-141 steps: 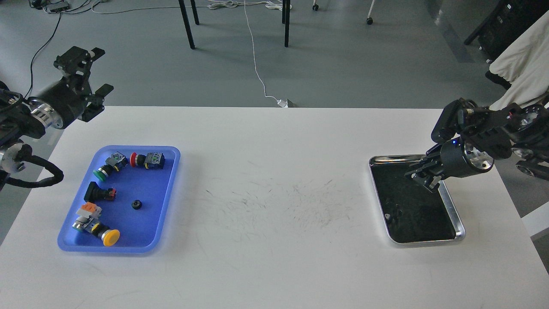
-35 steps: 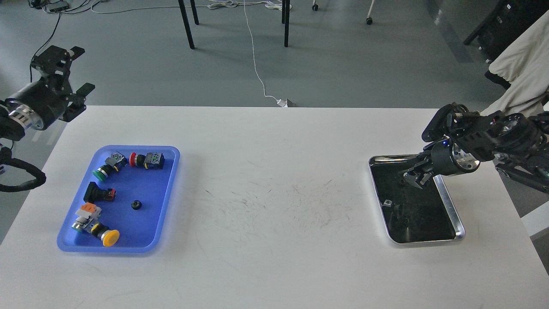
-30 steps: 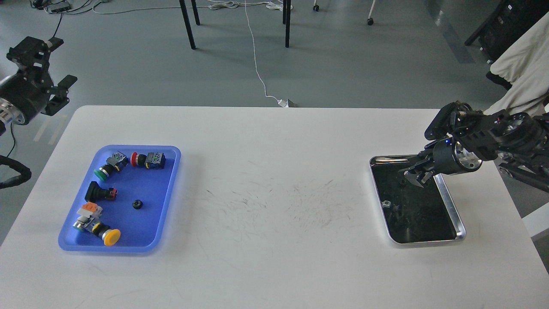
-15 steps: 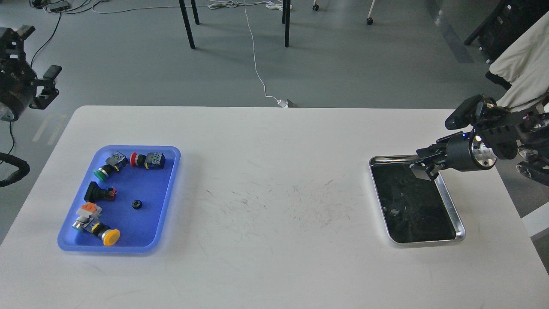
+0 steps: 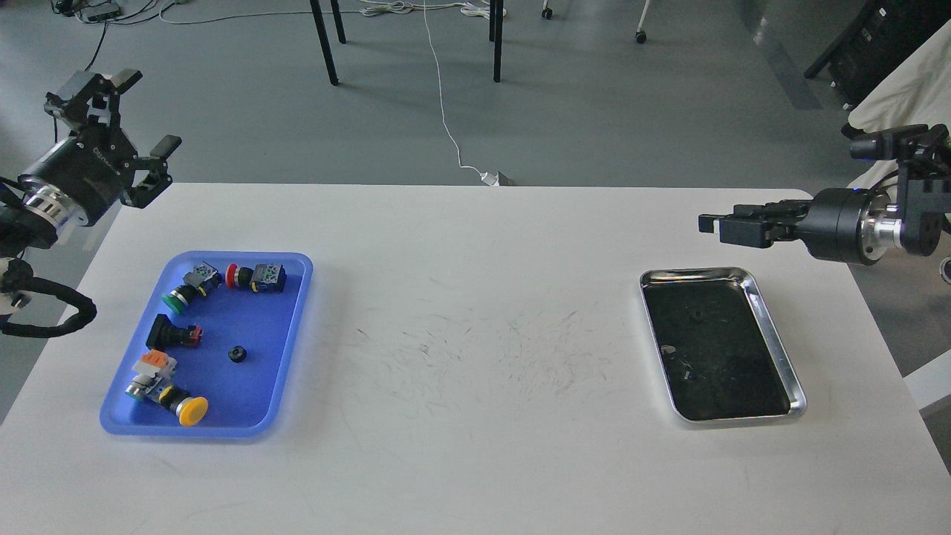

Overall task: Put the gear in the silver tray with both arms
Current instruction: 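Raise the right gripper up and away from the silver tray, then move the left hand over the blue tray of buttons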

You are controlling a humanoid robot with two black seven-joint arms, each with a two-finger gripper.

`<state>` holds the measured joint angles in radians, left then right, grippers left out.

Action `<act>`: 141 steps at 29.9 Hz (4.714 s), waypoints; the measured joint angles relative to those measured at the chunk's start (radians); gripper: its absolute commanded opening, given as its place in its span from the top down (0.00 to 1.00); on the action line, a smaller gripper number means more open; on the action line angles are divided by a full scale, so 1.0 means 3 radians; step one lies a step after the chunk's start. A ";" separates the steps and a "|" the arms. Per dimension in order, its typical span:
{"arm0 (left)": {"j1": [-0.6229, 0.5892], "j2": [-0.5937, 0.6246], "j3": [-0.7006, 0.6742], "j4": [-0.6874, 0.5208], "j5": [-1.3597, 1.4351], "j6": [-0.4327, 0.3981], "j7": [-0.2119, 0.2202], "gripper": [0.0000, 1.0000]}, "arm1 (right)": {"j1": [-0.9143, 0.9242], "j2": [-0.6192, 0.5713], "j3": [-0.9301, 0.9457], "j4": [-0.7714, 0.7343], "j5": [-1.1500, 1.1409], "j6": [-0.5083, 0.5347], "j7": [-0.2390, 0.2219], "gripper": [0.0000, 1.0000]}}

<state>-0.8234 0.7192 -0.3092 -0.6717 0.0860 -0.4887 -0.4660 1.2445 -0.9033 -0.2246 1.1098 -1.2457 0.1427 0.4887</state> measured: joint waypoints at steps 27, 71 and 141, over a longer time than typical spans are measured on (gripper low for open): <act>0.0135 0.0407 0.0006 -0.1168 -0.0223 0.0001 0.0016 0.01 | -0.0651 -0.0375 0.0988 0.0509 0.2921 -0.0347 0.0000 0.17; 0.0061 0.0246 0.0183 -0.0790 -0.0359 0.0000 0.0205 0.01 | -0.2033 0.0753 0.3181 0.0021 0.3453 -0.0090 0.0001 0.01; 0.0066 0.1119 0.0526 -0.1554 0.0472 0.0000 -0.0003 0.01 | -0.1513 0.1644 0.2387 -0.1258 0.3425 -0.0409 -0.0821 0.01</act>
<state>-0.8036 1.0550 -0.1514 -1.1379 0.2276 -0.4887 -0.4668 0.7907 -0.4101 0.4915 0.7323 -0.2183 0.0200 0.2423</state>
